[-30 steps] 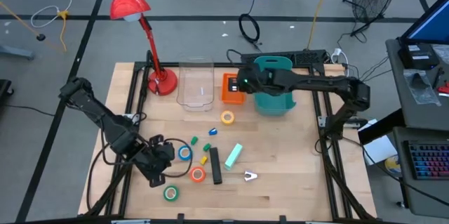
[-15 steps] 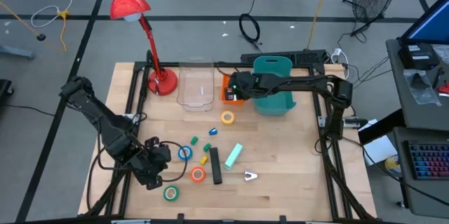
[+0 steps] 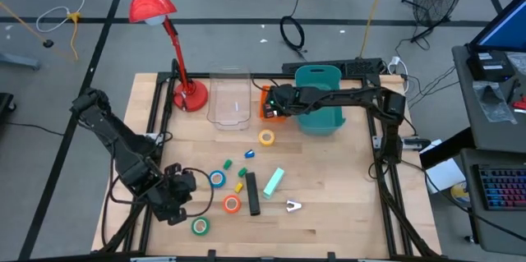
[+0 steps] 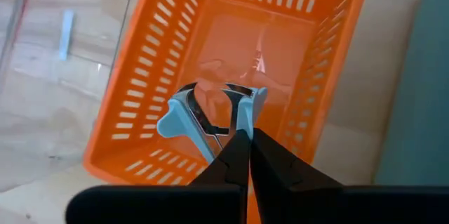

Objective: Pick and place Stapler, Stapler remover, tape
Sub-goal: Put the light blue staple remover into the orange bin, then put the violet staple remover into the orange bin

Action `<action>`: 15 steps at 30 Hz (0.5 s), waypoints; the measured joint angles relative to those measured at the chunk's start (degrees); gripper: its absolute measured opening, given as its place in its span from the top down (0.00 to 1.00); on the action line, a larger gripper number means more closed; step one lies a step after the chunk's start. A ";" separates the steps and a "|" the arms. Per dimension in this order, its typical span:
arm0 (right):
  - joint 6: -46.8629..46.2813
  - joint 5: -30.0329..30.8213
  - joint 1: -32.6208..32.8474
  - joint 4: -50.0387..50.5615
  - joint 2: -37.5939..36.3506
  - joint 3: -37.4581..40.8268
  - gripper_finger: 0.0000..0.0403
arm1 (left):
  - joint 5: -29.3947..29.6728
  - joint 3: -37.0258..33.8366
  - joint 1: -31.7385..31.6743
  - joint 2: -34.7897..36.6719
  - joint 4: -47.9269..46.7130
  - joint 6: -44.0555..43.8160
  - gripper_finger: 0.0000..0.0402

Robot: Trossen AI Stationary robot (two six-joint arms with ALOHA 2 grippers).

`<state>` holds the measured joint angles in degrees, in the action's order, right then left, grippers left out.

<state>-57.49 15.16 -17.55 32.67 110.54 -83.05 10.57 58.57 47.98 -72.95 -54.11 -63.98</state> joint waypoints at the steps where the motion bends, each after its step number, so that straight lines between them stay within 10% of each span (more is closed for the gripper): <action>1: 0.45 -0.01 -0.03 -0.08 0.01 0.00 1.00 | 0.02 0.00 0.20 0.00 -0.13 -0.33 0.95; 15: 4.81 -4.23 -0.05 -8.03 -0.44 0.03 0.69 | 3.14 0.00 1.65 0.00 -0.23 -2.37 0.95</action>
<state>-52.68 10.93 -17.61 24.64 110.09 -83.02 13.71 58.57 49.63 -72.95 -54.34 -66.35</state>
